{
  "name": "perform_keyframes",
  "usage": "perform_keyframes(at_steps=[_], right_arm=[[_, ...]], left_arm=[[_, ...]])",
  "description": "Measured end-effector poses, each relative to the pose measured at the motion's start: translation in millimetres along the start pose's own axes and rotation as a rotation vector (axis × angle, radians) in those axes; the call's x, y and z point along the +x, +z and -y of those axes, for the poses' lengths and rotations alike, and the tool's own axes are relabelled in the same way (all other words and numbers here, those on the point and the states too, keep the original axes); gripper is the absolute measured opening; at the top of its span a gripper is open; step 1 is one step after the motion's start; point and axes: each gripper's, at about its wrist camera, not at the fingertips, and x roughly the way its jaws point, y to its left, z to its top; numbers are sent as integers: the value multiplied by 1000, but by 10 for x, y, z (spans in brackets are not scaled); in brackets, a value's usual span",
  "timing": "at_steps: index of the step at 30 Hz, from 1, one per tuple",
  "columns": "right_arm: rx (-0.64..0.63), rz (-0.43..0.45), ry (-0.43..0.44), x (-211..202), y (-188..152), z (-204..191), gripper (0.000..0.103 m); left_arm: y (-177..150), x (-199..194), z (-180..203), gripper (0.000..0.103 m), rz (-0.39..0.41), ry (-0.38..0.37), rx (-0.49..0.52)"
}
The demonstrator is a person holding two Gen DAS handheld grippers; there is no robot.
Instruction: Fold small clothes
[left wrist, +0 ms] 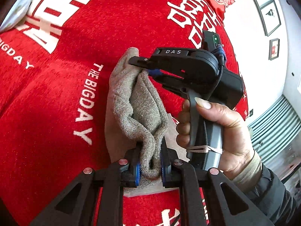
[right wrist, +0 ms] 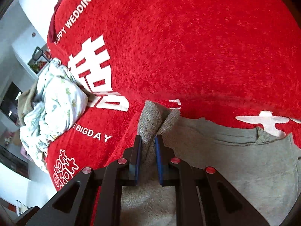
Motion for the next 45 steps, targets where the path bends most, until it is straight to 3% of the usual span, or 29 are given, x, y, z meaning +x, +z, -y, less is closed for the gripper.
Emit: perform_keyframes(at_steps=[6, 20, 45], right_arm=[[36, 23, 25, -196, -6, 208, 15], [99, 72, 67, -538, -100, 650, 15], [184, 156, 87, -1186, -264, 1495, 14]], left_arm=[[-20, 91, 237, 16, 2, 81, 47], [-187, 351, 689, 16, -22, 166, 179], [-388, 843, 1403, 16, -98, 213, 312]])
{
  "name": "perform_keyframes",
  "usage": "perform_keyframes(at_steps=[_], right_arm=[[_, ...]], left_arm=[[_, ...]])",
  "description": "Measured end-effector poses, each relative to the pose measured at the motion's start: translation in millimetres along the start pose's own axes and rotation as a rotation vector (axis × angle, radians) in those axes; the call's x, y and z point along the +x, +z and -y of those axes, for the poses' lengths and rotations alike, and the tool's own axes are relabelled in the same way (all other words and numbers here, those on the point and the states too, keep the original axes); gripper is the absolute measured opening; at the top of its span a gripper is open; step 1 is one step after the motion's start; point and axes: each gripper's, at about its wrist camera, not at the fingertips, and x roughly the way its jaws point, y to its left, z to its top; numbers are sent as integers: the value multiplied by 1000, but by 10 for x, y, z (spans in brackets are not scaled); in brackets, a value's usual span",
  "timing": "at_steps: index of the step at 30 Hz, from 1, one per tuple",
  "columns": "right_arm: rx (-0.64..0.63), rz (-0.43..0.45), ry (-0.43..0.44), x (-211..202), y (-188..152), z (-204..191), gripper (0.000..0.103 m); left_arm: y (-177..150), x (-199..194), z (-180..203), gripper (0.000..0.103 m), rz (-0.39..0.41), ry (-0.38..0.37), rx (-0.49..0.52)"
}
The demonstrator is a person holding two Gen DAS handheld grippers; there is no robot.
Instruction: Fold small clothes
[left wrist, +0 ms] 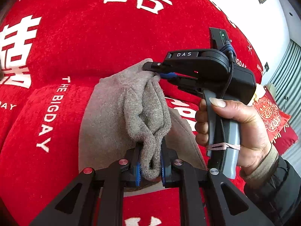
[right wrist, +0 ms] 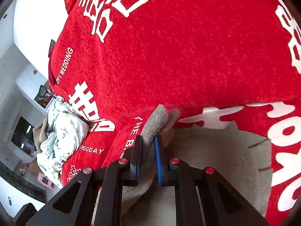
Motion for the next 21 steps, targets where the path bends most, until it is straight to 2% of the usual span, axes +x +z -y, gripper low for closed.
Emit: perform_keyframes(at_steps=[21], right_arm=[[24, 46, 13, -448, 32, 663, 14]], left_arm=[[-43, 422, 756, 16, -83, -3, 120]])
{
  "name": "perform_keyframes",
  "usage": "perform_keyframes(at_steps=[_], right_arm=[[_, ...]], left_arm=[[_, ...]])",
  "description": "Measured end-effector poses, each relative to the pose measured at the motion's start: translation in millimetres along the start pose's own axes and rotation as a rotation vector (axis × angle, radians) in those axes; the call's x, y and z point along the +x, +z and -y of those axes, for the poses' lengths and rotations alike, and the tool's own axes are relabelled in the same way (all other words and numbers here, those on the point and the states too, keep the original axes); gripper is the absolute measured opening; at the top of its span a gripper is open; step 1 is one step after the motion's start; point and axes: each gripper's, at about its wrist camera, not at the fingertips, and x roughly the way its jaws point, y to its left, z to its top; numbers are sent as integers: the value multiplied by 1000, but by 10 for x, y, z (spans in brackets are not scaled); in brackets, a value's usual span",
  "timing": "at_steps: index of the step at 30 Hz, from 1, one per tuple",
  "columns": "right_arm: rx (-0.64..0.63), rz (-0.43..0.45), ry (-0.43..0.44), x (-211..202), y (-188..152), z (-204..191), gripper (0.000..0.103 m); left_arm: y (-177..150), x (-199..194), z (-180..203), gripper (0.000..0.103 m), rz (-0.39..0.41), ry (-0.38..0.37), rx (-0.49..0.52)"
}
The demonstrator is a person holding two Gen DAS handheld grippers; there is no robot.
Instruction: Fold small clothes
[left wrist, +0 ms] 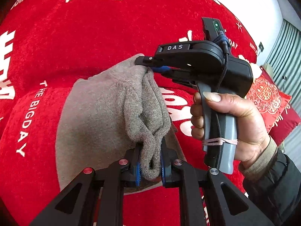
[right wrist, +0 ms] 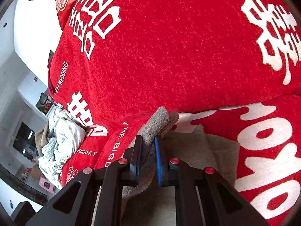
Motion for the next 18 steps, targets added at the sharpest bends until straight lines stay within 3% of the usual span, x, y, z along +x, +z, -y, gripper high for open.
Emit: perform_keyframes(at_steps=[18], right_arm=[[90, 7, 0, -41, -145, 754, 12]], left_arm=[[-49, 391, 249, 16, -118, 38, 89]])
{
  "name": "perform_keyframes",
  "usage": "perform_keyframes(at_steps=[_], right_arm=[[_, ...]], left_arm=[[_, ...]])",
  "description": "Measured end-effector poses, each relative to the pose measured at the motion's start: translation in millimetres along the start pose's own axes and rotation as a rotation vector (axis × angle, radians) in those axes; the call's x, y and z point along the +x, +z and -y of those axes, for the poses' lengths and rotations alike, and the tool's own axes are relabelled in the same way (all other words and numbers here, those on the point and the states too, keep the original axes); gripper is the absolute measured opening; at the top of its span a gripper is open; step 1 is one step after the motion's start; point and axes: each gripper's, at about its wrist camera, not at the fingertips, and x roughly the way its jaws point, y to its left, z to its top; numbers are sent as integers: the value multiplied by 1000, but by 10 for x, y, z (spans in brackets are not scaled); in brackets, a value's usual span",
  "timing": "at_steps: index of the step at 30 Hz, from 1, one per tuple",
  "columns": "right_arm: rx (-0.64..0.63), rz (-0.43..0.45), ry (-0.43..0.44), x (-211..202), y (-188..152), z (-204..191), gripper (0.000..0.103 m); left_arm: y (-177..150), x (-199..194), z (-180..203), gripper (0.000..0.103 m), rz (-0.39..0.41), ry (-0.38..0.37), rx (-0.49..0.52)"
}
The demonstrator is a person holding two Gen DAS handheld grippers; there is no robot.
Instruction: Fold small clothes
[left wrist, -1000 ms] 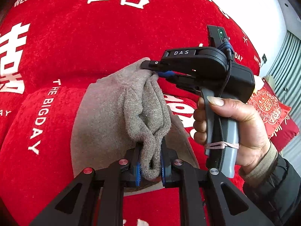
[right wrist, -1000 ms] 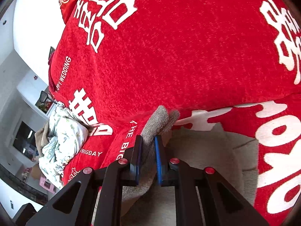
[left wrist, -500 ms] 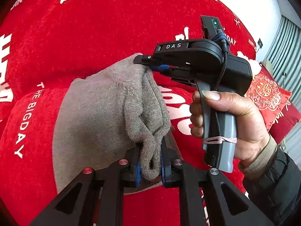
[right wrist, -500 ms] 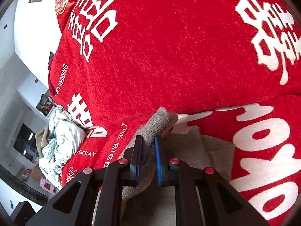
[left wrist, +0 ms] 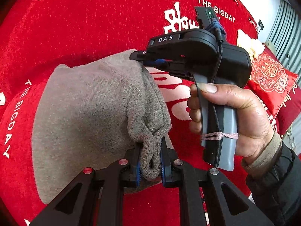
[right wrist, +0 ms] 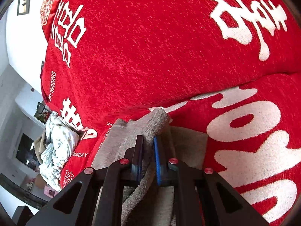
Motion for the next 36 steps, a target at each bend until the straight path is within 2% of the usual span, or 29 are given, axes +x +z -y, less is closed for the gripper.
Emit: perform_keyframes(at_steps=[7, 12, 16, 30, 33, 36], right_arm=[[0, 34, 26, -89, 30, 44, 12], [36, -10, -35, 45, -51, 276, 11], [50, -16, -50, 78, -91, 356, 11], [18, -42, -179, 153, -75, 238, 11], [-15, -57, -240, 202, -67, 173, 8], [-39, -67, -275, 215, -62, 126, 8]], left_arm=[[34, 57, 94, 16, -6, 1, 27], [-8, 292, 82, 16, -67, 10, 17], [7, 347, 108, 16, -74, 26, 33], [11, 373, 200, 16, -85, 50, 43], [11, 384, 193, 16, -90, 42, 41], [19, 338, 140, 19, -98, -8, 21]])
